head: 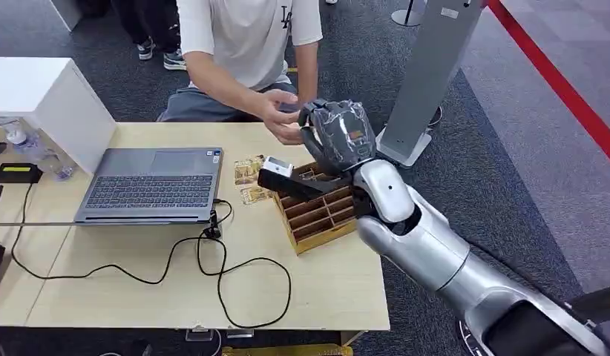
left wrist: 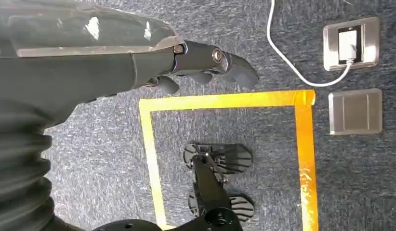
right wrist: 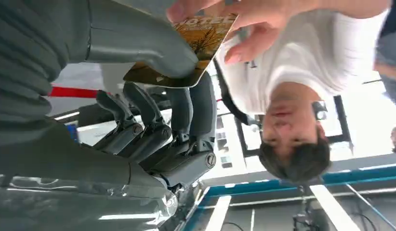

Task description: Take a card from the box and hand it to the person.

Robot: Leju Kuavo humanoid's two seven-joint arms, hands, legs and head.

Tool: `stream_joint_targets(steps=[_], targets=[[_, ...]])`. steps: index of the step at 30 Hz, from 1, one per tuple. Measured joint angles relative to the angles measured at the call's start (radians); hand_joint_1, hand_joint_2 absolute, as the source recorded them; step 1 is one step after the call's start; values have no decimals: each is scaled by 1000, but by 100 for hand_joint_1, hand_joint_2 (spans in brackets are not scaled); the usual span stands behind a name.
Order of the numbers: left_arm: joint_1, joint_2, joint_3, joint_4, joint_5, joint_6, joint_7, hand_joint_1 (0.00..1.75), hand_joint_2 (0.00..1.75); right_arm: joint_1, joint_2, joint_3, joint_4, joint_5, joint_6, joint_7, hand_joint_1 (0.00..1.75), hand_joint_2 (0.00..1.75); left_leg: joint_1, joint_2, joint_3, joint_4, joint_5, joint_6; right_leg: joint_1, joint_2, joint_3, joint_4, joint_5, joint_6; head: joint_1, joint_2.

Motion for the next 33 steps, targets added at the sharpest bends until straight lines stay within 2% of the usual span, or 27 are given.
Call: stream_joint_targets(steps=[4, 7, 10, 11, 12, 13, 14, 15, 16, 19, 23, 31, 33], targets=[[-5, 0, 0, 0, 0, -1, 3, 0, 175, 24, 11, 0, 1, -133, -11, -87, 161, 175, 0, 0, 0, 0, 0, 0, 0, 0, 0, 0, 0, 0, 0, 0], [-5, 0, 0, 0, 0, -2, 3, 0, 175, 40, 16, 0, 7, -192, -10, -114, 161, 175, 0, 0, 0, 0, 0, 0, 0, 0, 0, 0, 0, 0, 0, 0], [-5, 0, 0, 0, 0, -2, 4, 0, 175, 50, 19, 0, 15, -198, -10, -120, 161, 175, 0, 0, -1, 0, 0, 0, 0, 0, 0, 0, 0, 0, 0, 0], [-5, 0, 0, 0, 0, -3, 4, 0, 175, 52, 19, 0, 17, -201, -10, -121, 66, 175, 0, 0, -1, 0, 0, 0, 0, 0, 0, 0, 0, 0, 0, 0], [-5, 0, 0, 0, -1, -5, 3, 0, 175, 54, 20, 0, 19, -206, -7, -123, 56, 175, 0, 0, -1, 0, 0, 0, 0, 0, 0, 0, 0, 0, 0, 0], [-5, 0, 0, 0, -2, -6, 3, 0, 175, 56, 21, 1, 21, -210, -7, -124, 5, 175, 0, 0, -1, 0, 0, 0, 0, 0, 0, 0, 0, 0, 1, 0], [-6, 0, 0, 0, -5, -7, 3, 0, 175, 59, 22, 1, 23, -212, -7, -124, 0, 175, 0, 0, -1, 0, 0, 0, 0, 0, 0, 0, 0, 0, 0, 0], [-6, 0, 0, 0, -9, -9, 3, 0, 175, 60, 23, 1, 23, -213, -7, -125, 0, 175, 0, 0, -1, 0, 0, 0, 0, 0, 0, 0, 0, 0, 1, 0], [-6, 0, 0, 0, -11, -9, 3, 0, 0, 61, 24, 1, 24, -220, -7, -127, 0, 175, 0, 0, -1, 0, 0, 0, 0, 0, 0, 0, 0, 0, 1, 0], [-6, 0, 0, 0, -10, -8, 2, 0, 0, 65, 24, 1, 26, -258, -7, -135, 0, 175, 0, 0, -1, 0, 0, 0, 0, 0, 0, 0, 0, 0, 1, 0], [-4, 0, 0, 0, 1, -6, 2, 0, 0, 87, 24, -1, 26, -379, -7, -179, 0, 175, 0, 0, 0, 0, 0, 0, 0, 0, 0, 0, 0, 0, 0, 0], [18, 0, 0, 0, 29, -3, -3, 0, 0, 181, 14, -45, 20, -701, 1, -278, 0, 175, 0, 0, 0, 0, 0, 0, 0, 0, 0, 0, 0, 0, 0, 0], [24, 0, 0, 0, 35, -3, -6, 0, 0, 212, 8, -60, 20, -793, 28, -297, 0, 175, 0, 0, 0, 0, 0, 0, 0, 0, 0, 0, 0, 0, 1, 0]])
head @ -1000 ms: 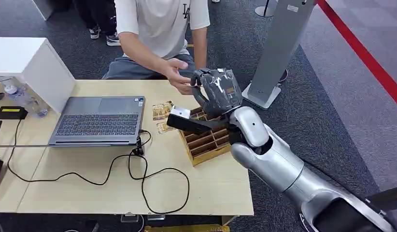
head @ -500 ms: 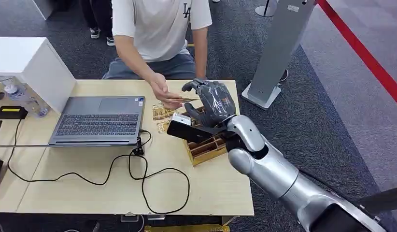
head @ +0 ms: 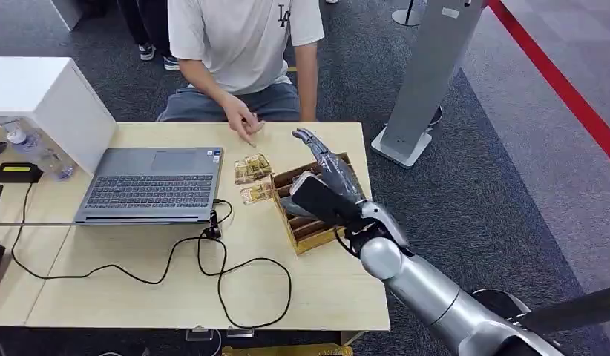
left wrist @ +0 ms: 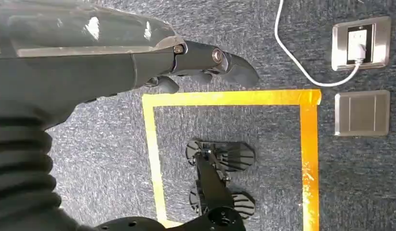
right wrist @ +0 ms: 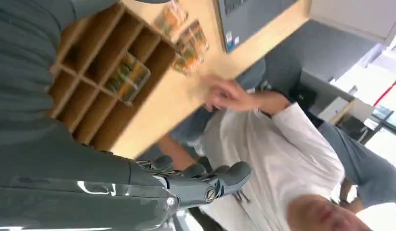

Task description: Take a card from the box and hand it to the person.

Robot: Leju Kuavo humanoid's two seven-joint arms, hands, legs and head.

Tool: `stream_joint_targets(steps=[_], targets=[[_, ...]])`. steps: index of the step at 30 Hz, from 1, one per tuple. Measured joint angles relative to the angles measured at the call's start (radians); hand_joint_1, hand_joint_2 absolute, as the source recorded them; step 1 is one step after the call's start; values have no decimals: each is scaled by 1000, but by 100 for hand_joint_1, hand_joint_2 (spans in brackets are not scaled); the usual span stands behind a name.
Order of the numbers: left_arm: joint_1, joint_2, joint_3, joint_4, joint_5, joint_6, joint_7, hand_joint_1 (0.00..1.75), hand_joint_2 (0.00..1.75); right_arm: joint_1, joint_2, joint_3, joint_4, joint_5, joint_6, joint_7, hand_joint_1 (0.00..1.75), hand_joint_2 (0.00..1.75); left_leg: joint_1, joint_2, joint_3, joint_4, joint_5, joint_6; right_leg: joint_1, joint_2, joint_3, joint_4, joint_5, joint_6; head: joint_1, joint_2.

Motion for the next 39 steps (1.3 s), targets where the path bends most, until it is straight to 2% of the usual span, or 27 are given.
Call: stream_joint_targets(steps=[3, 10, 17, 24, 39], targets=[[8, 0, 0, 0, 9, 5, -2, 0, 0, 60, -9, -22, -5, -117, 20, -27, 0, 175, 0, 0, 0, 0, 0, 0, 0, 0, 0, 0, 0, 0, 0, 0], [13, 0, 7, 0, 18, 10, 0, 0, 0, 191, -27, -77, -21, -203, 27, -77, 0, 175, 0, 0, 0, 0, 0, 0, 0, 0, 0, 0, 0, 0, -1, 0], [16, 0, 15, 0, 27, 18, 6, 0, 0, 306, -38, -161, -42, -328, 127, -143, 0, 175, 0, 0, 0, 0, 0, 0, 0, 0, 0, 0, 0, 0, -1, 0], [16, -1, 15, 0, 27, 24, 11, 0, 0, 352, -44, -210, -58, -375, 156, -161, 0, 175, 0, 0, 0, 0, 0, 0, 0, 0, 0, 0, 0, 0, -1, 0], [16, -6, 15, 0, 16, 24, 10, 0, 0, 409, -53, -276, -97, -377, 162, -170, 0, 175, 0, 0, 0, 0, 0, 0, 0, 0, 0, 0, 0, 0, 0, 0]])
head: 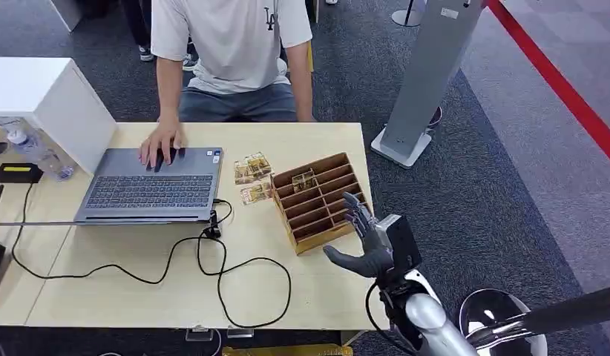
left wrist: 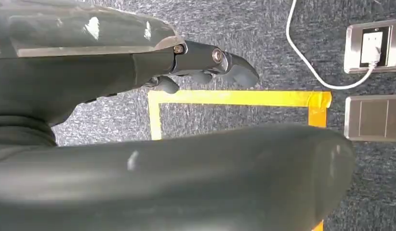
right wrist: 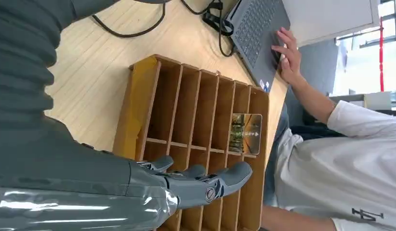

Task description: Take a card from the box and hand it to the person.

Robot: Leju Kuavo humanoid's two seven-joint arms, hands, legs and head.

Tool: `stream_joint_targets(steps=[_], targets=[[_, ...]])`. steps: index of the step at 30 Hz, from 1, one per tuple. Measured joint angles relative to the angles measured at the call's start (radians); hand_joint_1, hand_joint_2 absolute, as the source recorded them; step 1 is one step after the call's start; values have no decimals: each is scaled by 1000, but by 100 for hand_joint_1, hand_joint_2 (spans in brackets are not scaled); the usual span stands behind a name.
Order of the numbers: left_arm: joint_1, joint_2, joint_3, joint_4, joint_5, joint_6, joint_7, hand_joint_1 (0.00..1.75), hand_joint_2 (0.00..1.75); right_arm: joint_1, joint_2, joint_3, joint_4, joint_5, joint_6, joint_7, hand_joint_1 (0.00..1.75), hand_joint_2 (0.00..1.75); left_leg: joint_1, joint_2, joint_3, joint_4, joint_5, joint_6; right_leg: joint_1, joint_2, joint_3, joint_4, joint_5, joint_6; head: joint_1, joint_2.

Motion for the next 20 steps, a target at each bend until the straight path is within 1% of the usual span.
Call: stream_joint_targets(steps=[12, 20], targets=[[0, -1, 0, 0, -9, -2, 0, 0, 0, 33, -6, -31, -35, 17, -7, 0, 0, 175, 0, 0, 0, 0, 0, 0, 0, 0, 0, 0, 0, 0, 0, 0], [0, -1, 0, 0, -10, -3, 0, 0, 0, 35, -10, -33, -51, 19, -8, 3, 0, 175, 0, 0, 0, 0, 0, 0, 0, 0, 0, 0, 0, 0, 0, 0]])
